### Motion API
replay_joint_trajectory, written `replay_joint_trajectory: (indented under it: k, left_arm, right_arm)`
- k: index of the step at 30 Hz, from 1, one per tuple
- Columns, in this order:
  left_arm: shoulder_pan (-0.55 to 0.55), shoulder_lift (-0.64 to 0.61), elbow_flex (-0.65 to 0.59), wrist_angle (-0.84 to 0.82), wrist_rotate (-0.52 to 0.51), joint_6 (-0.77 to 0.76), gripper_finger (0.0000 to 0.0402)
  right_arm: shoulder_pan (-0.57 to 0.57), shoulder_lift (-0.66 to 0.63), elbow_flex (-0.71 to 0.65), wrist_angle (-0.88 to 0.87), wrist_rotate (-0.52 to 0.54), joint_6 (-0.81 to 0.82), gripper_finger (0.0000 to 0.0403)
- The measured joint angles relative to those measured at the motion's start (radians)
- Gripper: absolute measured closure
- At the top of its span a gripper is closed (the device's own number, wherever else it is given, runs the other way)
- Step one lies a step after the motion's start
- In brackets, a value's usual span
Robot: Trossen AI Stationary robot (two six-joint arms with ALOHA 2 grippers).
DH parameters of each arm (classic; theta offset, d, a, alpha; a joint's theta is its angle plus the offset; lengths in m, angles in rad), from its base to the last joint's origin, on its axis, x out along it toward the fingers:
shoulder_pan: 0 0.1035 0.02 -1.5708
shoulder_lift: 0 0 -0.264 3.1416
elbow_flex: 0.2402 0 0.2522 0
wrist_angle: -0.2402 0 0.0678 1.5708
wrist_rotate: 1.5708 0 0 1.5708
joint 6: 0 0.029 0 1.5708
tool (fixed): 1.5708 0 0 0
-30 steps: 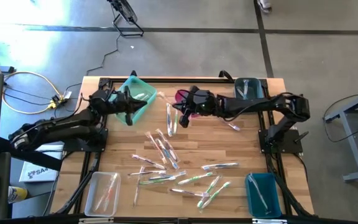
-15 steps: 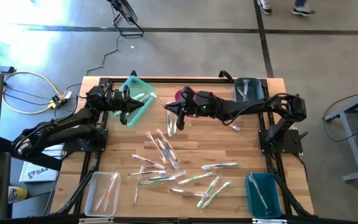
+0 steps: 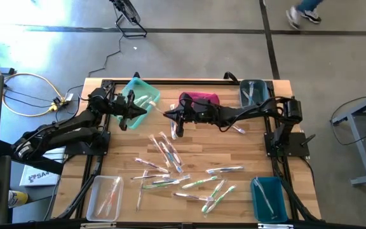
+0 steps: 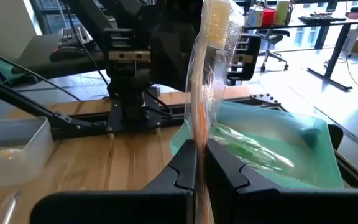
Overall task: Pick & Place Toothbrushes
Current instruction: Put the orange toothbrush to the transparent bin
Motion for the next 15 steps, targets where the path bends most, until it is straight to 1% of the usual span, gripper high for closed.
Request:
replay_joint_trajectory:
  k: [15]
  left_arm:
    - [0.000, 0.000, 0.000, 0.001, -0.008, 0.008, 0.0401]
  right_arm:
    - [0.000, 0.000, 0.000, 0.000, 0.001, -0.002, 0.0395]
